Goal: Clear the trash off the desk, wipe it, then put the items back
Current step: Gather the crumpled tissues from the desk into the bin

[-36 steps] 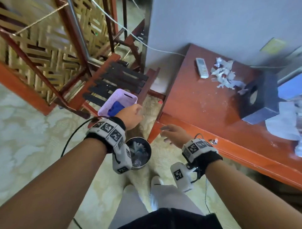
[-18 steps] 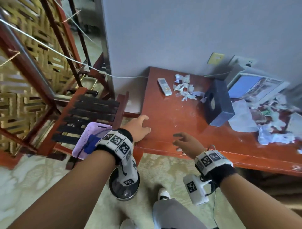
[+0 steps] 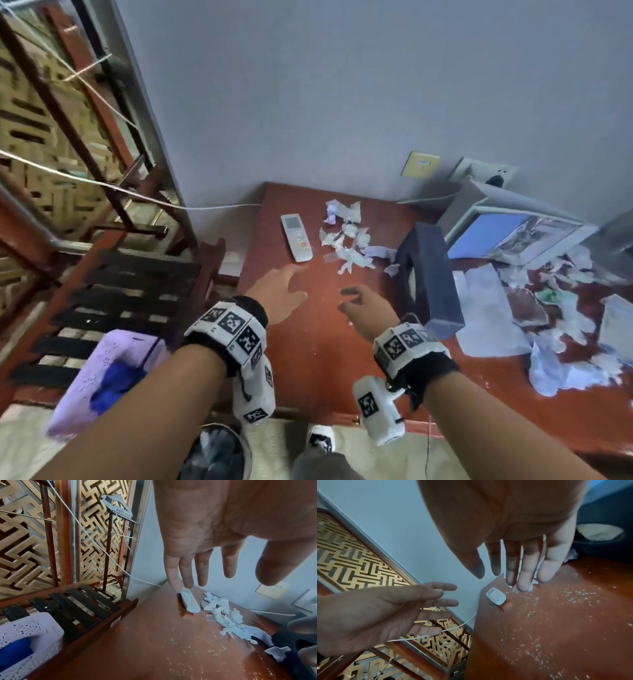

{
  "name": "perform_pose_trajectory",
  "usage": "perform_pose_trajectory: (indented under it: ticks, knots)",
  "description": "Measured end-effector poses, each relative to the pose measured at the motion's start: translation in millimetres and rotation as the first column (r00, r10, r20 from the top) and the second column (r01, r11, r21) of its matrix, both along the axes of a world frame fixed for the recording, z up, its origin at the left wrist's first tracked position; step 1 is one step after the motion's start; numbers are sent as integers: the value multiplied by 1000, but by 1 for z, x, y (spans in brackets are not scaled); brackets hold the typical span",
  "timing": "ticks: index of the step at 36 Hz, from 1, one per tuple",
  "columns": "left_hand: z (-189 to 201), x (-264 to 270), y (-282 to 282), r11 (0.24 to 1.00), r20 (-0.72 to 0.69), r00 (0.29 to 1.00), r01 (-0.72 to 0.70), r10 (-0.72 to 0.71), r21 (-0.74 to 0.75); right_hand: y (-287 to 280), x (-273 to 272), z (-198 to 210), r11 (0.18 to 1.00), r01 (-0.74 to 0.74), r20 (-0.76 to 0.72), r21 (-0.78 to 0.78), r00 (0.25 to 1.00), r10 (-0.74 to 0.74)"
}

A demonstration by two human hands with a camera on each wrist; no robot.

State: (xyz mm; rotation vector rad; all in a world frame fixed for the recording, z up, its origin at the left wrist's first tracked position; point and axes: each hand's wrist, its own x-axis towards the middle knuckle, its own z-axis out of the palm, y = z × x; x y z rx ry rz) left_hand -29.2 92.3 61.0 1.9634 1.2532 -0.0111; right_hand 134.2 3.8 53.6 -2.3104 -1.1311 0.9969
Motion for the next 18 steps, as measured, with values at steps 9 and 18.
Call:
perform_pose_trajectory:
  ticks: [9, 18]
  knots:
    - [-39, 69, 29, 997, -74, 997, -27, 22, -74, 40, 53, -35, 994, 37, -39, -104, 998, -41]
    - [-60, 125, 60, 999, -178, 983, 43, -45, -13, 53, 82, -61, 977, 139, -74, -159, 986, -152]
